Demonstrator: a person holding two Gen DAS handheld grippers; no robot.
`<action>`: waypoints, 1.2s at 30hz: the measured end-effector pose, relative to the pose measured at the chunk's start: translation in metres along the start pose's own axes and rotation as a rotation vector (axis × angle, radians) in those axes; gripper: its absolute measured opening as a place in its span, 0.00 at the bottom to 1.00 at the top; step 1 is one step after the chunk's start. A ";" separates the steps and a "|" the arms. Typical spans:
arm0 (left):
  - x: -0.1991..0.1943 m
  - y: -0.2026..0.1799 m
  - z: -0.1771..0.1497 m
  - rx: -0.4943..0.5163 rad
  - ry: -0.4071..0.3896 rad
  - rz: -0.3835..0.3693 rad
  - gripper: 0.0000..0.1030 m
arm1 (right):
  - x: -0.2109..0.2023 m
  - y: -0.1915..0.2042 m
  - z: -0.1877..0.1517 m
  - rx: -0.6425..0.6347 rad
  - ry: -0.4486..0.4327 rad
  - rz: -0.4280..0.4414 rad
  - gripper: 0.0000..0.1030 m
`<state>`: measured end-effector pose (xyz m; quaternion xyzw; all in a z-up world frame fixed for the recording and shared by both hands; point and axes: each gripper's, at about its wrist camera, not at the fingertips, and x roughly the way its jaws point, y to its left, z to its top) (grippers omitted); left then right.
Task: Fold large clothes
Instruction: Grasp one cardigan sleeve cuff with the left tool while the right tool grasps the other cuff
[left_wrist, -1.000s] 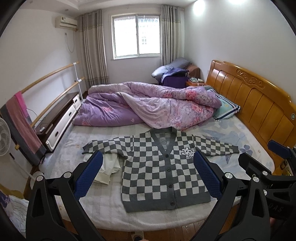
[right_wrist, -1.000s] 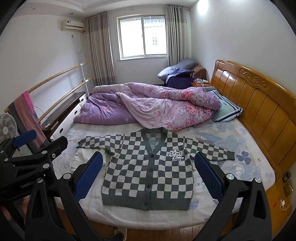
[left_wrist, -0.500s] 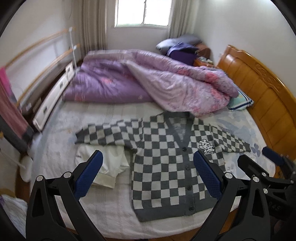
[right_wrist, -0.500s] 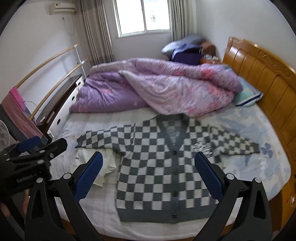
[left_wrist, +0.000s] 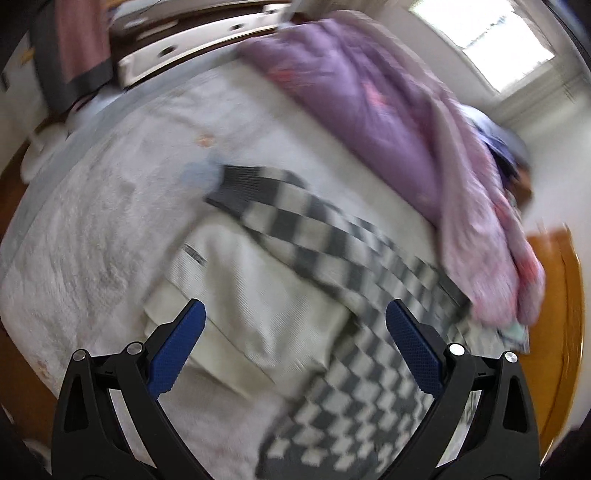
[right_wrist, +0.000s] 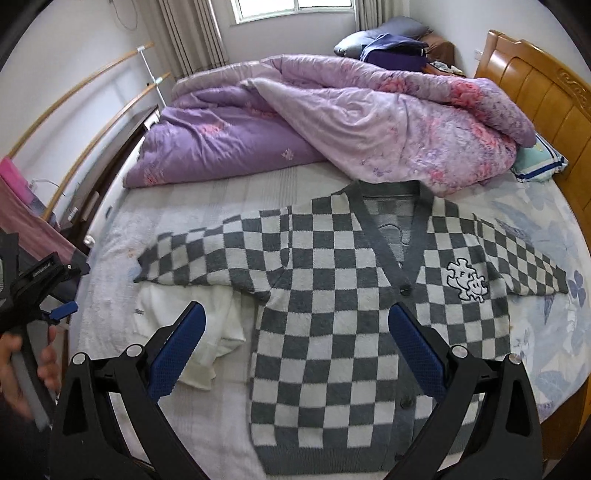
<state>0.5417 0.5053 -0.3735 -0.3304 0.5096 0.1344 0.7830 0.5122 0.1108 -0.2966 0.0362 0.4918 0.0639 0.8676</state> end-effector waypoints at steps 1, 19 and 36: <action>0.013 0.012 0.009 -0.029 0.004 0.005 0.95 | 0.011 0.001 0.002 -0.004 0.004 -0.004 0.93; 0.205 0.132 0.077 -0.389 0.026 -0.099 0.94 | 0.199 -0.012 0.005 0.003 0.156 0.175 0.38; 0.129 0.085 0.083 -0.153 -0.285 -0.159 0.09 | 0.331 -0.008 0.006 0.004 0.293 0.333 0.03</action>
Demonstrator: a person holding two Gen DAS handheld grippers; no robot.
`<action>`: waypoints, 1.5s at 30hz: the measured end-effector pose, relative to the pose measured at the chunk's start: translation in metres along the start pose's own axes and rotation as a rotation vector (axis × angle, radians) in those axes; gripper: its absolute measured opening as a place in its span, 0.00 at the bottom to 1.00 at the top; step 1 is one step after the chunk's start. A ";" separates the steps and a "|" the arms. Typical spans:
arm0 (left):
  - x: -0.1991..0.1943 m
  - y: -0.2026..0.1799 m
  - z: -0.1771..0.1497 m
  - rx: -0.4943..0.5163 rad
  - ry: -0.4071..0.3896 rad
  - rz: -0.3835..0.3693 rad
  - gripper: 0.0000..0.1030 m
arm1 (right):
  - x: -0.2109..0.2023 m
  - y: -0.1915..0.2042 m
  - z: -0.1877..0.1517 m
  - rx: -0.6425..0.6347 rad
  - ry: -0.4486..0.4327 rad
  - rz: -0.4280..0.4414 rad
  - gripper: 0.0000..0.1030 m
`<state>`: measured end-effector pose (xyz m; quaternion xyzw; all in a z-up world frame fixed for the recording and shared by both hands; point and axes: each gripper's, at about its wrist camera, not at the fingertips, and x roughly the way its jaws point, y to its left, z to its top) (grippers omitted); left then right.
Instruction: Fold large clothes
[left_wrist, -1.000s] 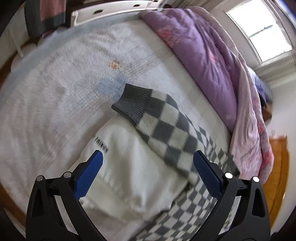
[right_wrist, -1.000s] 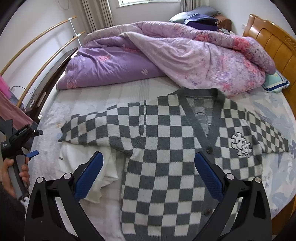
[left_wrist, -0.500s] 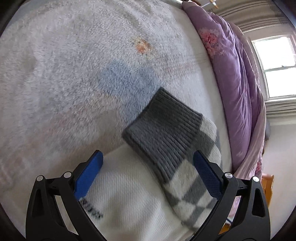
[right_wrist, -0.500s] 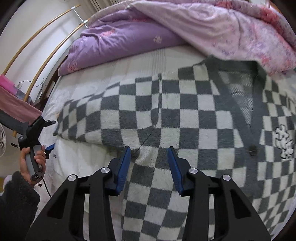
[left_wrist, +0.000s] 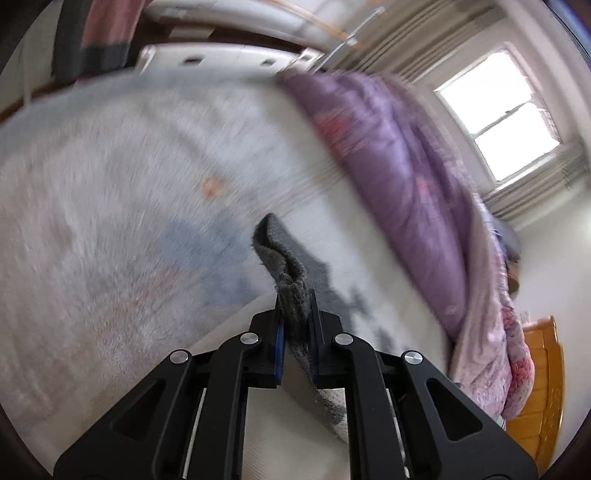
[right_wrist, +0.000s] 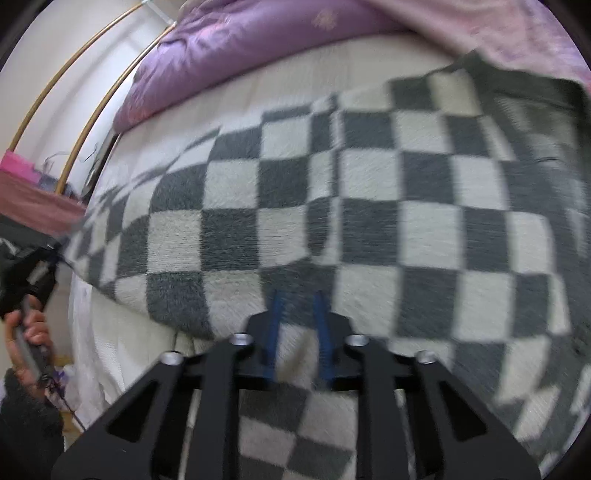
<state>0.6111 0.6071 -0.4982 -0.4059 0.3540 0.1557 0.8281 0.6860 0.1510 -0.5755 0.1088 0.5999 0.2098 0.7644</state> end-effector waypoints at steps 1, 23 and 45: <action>-0.010 -0.012 0.000 0.024 -0.022 -0.014 0.09 | 0.011 0.006 0.004 -0.035 0.018 -0.006 0.01; -0.013 -0.389 -0.240 0.504 0.037 -0.201 0.09 | -0.209 -0.241 -0.037 0.197 -0.272 0.063 0.01; 0.177 -0.472 -0.579 0.787 0.469 0.099 0.18 | -0.382 -0.670 -0.223 1.059 -0.560 -0.131 0.51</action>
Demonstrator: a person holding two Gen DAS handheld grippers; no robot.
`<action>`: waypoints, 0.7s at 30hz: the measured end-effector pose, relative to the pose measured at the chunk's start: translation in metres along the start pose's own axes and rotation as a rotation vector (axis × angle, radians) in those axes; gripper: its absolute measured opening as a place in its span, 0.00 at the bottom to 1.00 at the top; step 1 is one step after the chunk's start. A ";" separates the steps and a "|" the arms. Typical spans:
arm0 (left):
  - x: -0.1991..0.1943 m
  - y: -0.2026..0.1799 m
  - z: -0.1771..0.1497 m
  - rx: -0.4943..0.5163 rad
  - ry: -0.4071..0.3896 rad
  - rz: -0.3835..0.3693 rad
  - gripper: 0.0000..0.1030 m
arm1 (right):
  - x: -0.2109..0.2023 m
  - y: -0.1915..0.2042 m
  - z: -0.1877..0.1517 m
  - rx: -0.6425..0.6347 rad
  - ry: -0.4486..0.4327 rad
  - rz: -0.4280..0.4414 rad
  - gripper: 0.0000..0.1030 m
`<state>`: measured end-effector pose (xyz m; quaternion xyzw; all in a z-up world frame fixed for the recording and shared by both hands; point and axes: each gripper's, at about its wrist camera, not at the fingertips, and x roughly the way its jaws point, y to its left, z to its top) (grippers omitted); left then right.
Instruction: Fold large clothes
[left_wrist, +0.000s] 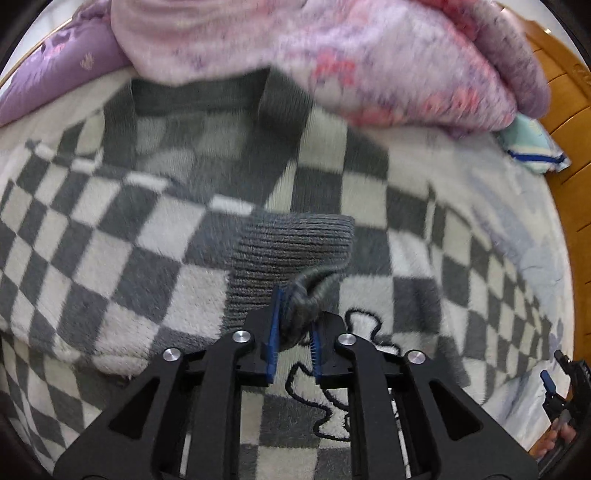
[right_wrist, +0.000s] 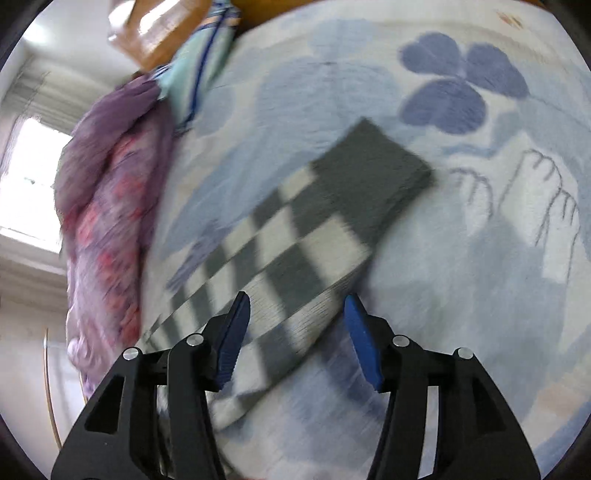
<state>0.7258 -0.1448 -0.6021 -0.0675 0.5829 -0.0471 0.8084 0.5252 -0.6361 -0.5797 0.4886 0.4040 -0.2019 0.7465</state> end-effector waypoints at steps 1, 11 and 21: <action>0.003 -0.001 -0.002 0.006 0.013 -0.002 0.27 | 0.009 -0.006 0.004 0.022 0.017 -0.021 0.51; -0.037 0.037 -0.020 -0.032 -0.064 -0.119 0.73 | 0.039 -0.012 0.024 0.054 -0.020 0.024 0.49; 0.013 0.101 -0.011 -0.052 0.063 0.114 0.74 | 0.014 0.032 0.022 -0.170 -0.097 -0.049 0.09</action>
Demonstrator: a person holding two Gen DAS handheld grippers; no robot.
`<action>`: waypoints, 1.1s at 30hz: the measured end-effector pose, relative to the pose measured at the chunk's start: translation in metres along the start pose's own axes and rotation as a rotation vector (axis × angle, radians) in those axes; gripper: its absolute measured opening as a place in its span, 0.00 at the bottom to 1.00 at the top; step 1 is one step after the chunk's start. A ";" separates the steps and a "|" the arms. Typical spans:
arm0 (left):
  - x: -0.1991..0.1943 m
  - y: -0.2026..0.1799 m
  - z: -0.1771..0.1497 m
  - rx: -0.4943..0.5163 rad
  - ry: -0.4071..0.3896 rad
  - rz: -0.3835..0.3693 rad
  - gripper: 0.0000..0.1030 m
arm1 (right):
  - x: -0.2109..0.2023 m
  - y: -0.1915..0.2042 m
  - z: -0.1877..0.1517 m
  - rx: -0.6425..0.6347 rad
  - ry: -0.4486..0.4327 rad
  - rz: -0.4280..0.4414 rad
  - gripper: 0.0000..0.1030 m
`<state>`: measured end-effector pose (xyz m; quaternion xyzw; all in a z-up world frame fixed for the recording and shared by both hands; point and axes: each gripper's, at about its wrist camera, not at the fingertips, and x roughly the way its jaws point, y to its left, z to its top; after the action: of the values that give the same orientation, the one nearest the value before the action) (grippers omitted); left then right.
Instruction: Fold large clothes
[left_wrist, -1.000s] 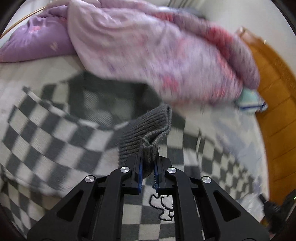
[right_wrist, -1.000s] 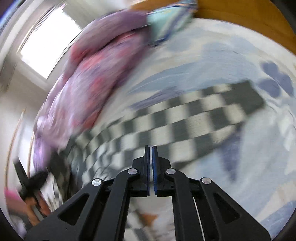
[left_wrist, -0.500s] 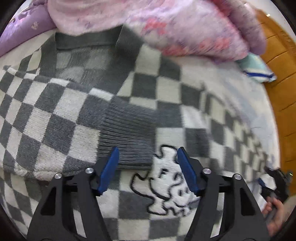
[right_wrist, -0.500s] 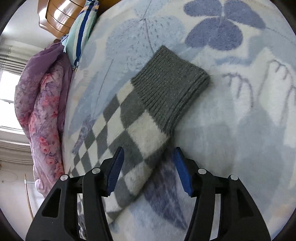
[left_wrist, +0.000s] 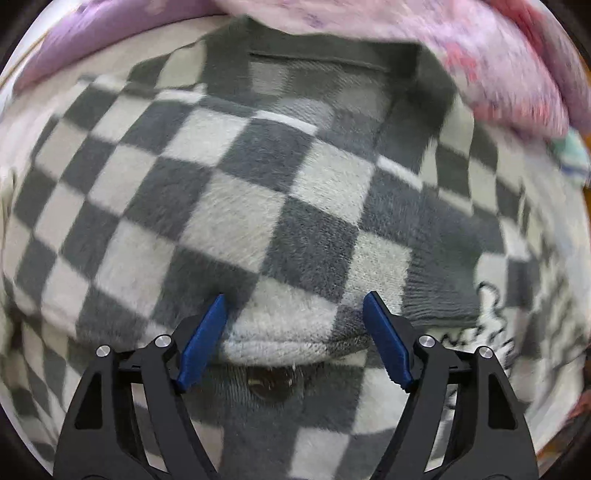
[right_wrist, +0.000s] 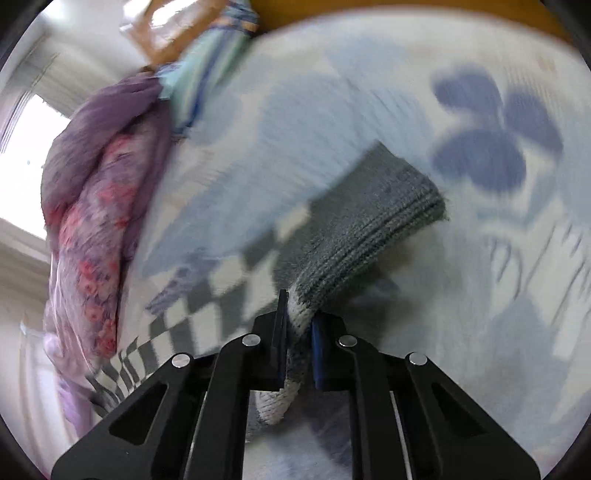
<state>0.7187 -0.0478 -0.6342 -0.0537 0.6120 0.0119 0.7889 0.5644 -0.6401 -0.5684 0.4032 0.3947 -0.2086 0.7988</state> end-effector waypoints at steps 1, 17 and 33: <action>-0.001 -0.003 0.001 0.024 -0.002 0.011 0.74 | -0.012 0.021 -0.001 -0.066 -0.036 0.006 0.09; -0.123 0.182 -0.014 -0.084 -0.158 -0.117 0.76 | -0.068 0.413 -0.248 -0.804 -0.058 0.343 0.09; -0.136 0.301 -0.054 -0.252 -0.142 -0.117 0.76 | 0.039 0.481 -0.487 -1.173 0.345 0.178 0.57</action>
<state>0.6070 0.2523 -0.5374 -0.1869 0.5444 0.0461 0.8165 0.6756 0.0358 -0.5459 -0.0440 0.5320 0.1789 0.8265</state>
